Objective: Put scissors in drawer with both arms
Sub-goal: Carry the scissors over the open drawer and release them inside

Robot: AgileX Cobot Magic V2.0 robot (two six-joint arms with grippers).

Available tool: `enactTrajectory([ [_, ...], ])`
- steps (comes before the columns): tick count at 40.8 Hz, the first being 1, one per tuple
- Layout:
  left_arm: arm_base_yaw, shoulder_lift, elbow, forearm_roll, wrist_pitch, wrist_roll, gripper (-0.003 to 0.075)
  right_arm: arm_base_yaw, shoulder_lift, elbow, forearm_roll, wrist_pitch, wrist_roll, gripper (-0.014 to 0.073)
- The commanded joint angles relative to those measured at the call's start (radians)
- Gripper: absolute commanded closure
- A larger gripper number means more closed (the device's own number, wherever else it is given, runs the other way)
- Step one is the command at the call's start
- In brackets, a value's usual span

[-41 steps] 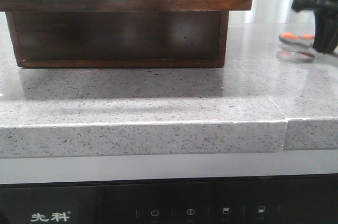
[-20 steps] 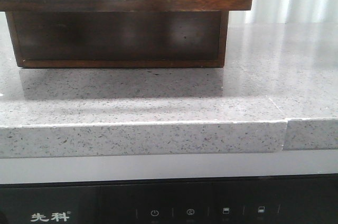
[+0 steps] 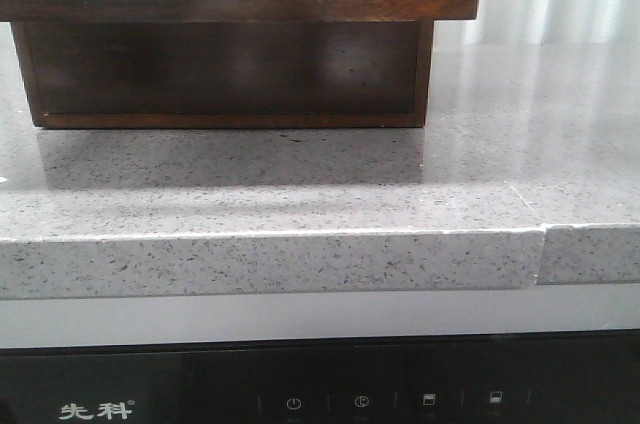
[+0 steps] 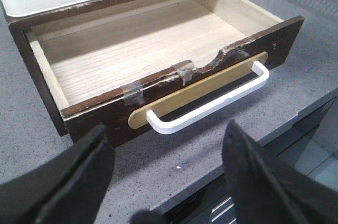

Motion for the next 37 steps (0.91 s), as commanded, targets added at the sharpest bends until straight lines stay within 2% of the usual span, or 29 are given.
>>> enactTrajectory([
  [1, -0.009, 0.005, -0.032, -0.02, -0.075, -0.009, 0.028, 0.081, -0.03, -0.034, 0.057, -0.095, -0.14, 0.0485],
  [5, -0.009, 0.005, -0.032, -0.02, -0.075, -0.009, 0.028, 0.154, -0.012, -0.034, 0.069, -0.104, -0.239, 0.0485],
  [17, -0.009, 0.005, -0.032, -0.02, -0.075, -0.009, 0.028, 0.3, 0.124, -0.034, 0.069, -0.092, -0.399, 0.0485],
  [23, -0.009, 0.005, -0.032, -0.02, -0.075, -0.009, 0.028, 0.326, 0.199, -0.034, 0.066, -0.09, -0.477, 0.0485],
  [29, -0.009, 0.005, -0.032, -0.02, -0.075, -0.009, 0.028, 0.329, 0.273, -0.034, 0.053, -0.09, -0.501, 0.0485],
  [37, -0.009, 0.005, -0.032, -0.02, -0.075, -0.009, 0.028, 0.329, 0.33, -0.034, -0.029, -0.085, -0.501, 0.0478],
])
